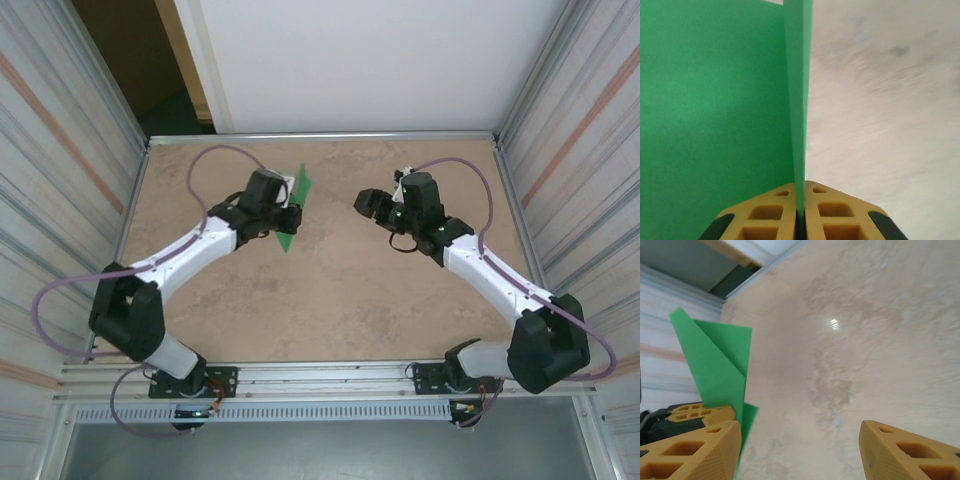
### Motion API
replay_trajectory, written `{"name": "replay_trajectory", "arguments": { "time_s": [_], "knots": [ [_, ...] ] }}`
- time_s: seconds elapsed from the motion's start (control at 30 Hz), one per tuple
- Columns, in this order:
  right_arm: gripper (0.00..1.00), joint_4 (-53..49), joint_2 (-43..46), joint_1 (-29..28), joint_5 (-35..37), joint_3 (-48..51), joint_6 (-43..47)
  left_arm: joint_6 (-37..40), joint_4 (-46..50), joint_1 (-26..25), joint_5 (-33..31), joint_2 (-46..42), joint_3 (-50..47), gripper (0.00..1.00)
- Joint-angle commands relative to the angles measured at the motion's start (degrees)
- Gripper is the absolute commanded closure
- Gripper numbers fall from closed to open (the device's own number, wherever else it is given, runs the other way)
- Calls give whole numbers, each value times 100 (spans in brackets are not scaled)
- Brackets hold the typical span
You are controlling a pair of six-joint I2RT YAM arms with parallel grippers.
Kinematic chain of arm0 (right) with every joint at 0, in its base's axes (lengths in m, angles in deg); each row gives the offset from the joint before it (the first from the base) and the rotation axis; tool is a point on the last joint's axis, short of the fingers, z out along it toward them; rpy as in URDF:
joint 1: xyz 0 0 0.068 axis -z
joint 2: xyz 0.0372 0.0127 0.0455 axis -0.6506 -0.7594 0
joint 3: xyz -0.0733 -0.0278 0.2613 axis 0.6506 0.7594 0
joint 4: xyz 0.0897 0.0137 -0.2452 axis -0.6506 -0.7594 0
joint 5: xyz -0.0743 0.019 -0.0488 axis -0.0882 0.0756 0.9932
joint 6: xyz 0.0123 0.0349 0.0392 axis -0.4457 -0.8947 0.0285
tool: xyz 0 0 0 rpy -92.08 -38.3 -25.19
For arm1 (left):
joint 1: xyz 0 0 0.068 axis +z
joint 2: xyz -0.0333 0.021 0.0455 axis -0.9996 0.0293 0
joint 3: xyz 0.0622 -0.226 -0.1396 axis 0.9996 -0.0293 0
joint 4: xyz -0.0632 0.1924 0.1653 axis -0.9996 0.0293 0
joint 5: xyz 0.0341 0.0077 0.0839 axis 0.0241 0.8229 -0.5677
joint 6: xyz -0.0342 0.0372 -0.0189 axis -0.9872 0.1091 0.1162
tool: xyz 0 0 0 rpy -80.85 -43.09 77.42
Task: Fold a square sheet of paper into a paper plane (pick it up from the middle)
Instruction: Turn over the paper at the center of the table.
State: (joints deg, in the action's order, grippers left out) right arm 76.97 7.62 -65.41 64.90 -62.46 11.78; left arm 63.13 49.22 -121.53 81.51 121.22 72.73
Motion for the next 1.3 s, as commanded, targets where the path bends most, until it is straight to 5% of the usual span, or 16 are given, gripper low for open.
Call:
{"name": "replay_trajectory", "arguments": {
  "time_s": [0.0,0.2,0.53,0.9,1.27],
  "knots": [
    [37,-374,233,167,553,45,300,815,1572,-282,-2479,598,529,88],
    [37,-440,291,534,519,270,194,1004,2093,-616,-3875,1714,1184,88],
    [37,-543,428,726,439,605,113,880,2534,-1024,-4775,3380,1945,89],
    [37,-543,327,769,371,665,71,264,2740,-1326,-3961,3858,2102,78],
    [37,-499,327,762,325,707,-21,-244,2777,-1354,-2812,3352,2138,66]
  ]
}}
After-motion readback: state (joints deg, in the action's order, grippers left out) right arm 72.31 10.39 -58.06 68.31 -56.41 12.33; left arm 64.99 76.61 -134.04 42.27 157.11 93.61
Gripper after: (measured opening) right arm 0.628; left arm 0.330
